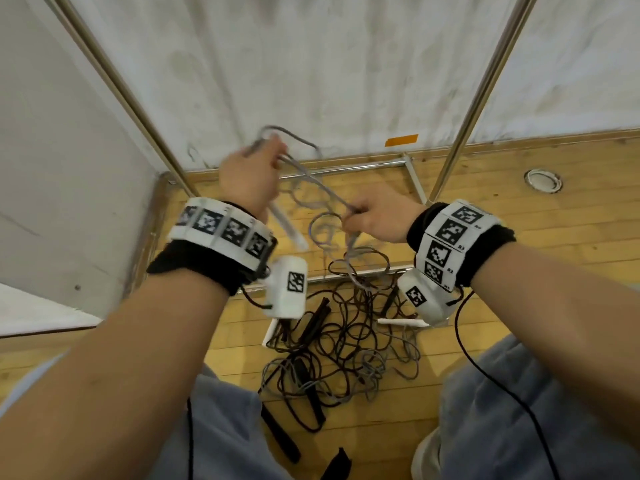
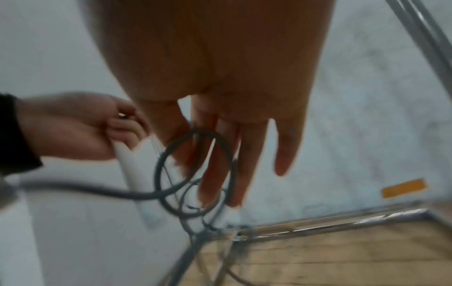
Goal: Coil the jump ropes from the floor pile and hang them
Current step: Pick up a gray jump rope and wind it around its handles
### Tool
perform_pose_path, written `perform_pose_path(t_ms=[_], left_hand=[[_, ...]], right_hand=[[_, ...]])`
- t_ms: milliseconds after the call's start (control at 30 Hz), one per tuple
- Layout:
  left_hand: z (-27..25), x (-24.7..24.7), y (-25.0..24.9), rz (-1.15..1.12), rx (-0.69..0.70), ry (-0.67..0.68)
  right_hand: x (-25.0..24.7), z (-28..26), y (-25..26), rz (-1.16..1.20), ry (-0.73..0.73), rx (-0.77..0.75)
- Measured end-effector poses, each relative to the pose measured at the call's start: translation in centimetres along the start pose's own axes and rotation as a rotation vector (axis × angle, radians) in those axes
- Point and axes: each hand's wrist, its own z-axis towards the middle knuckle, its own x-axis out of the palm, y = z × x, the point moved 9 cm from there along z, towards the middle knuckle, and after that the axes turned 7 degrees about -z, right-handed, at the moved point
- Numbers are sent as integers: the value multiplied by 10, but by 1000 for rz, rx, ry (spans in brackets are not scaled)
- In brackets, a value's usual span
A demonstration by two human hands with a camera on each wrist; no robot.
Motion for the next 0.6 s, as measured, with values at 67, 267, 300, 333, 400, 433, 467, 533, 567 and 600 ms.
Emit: perform_pose_path(t_ms=[67, 267, 300, 333, 400, 433, 467, 533, 567, 600], left_hand=[[18, -31, -17, 42, 51, -96], [19, -19, 3, -366, -185, 72], [14, -8, 2, -311, -174, 128], [9, 1, 2, -271, -165, 184], [1, 15, -2, -262, -165, 276], [-2, 18, -4, -263, -161, 306], [-4, 20, -5, -248, -147, 330], [-9, 22, -5, -179, -116, 355], [-11, 21, -5, -161, -106, 347], [-11, 18, -5, -170, -104, 321]], right_hand=[[13, -2, -24, -151, 138, 82], [-15, -2, -7, 134, -159, -2], [-19, -2, 7, 188, -191, -56], [-21, -2, 20, 232, -212, -102], [-23, -4, 37, 311, -257, -140], [-24, -4, 40, 343, -277, -143], [-25, -4, 44, 356, -290, -148], [-29, -4, 49, 381, -332, -176], [-31, -4, 49, 403, -349, -190], [-30, -3, 48, 422, -330, -195]])
